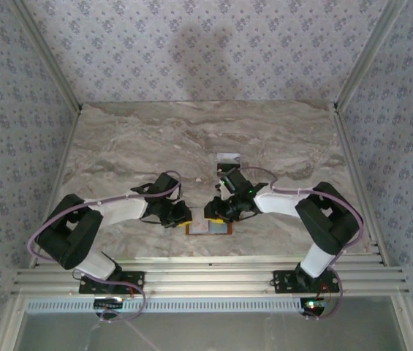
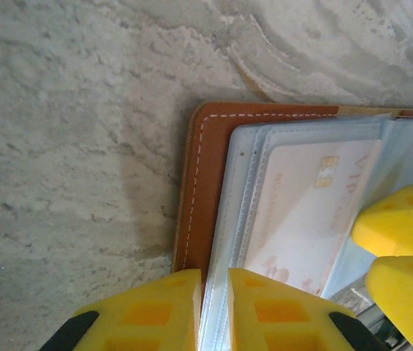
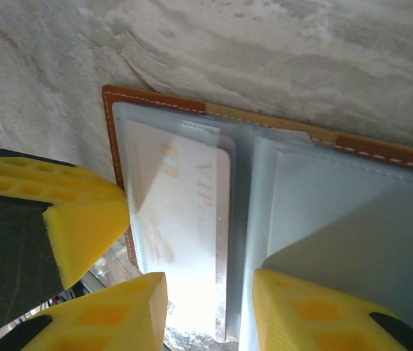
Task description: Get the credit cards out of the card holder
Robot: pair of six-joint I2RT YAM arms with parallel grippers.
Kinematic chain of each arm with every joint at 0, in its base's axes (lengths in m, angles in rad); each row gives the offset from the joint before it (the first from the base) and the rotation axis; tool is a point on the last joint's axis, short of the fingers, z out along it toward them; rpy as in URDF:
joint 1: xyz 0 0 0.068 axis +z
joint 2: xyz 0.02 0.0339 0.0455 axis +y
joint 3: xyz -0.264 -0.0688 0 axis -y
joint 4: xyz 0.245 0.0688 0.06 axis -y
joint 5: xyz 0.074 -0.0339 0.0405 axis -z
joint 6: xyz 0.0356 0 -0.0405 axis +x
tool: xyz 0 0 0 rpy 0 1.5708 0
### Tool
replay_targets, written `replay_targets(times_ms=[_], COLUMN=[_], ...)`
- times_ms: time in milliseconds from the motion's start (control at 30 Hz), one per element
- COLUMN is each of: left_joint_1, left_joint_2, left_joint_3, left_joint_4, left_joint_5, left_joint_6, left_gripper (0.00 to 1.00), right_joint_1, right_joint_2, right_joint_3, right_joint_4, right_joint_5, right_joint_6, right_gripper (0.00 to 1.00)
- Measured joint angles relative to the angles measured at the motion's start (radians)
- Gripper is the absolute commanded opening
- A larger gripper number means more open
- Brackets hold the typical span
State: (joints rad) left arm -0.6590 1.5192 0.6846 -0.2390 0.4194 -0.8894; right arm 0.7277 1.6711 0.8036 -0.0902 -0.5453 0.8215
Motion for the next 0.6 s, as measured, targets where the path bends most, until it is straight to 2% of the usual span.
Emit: replay_targets(times_ms=[233,467,600], left_joint_1=[0.002,0.003,0.003], left_joint_2=[0.023,0.040,0.044], left_joint_3=[0.017,0.033,0.037], left_joint_4=[-0.021,-0.028,-0.032], left_joint_5=[-0.002,0.003,0.003], left_joint_6=[0.019,0.028,0.029], left_gripper=[0.11,0.08,0.07], right_joint_1=[0.003,0.011,0.012], right_joint_2=[0.017,0.022,0.021], right_joint_3=[0.005,0.009,0.009], right_joint_4=[0.011,0.035,0.036], right_joint_5=[-0.011,-0.023,-0.023], right_joint_6=[0.000,0.001,0.001], right_gripper=[0.36,0.30,0.32])
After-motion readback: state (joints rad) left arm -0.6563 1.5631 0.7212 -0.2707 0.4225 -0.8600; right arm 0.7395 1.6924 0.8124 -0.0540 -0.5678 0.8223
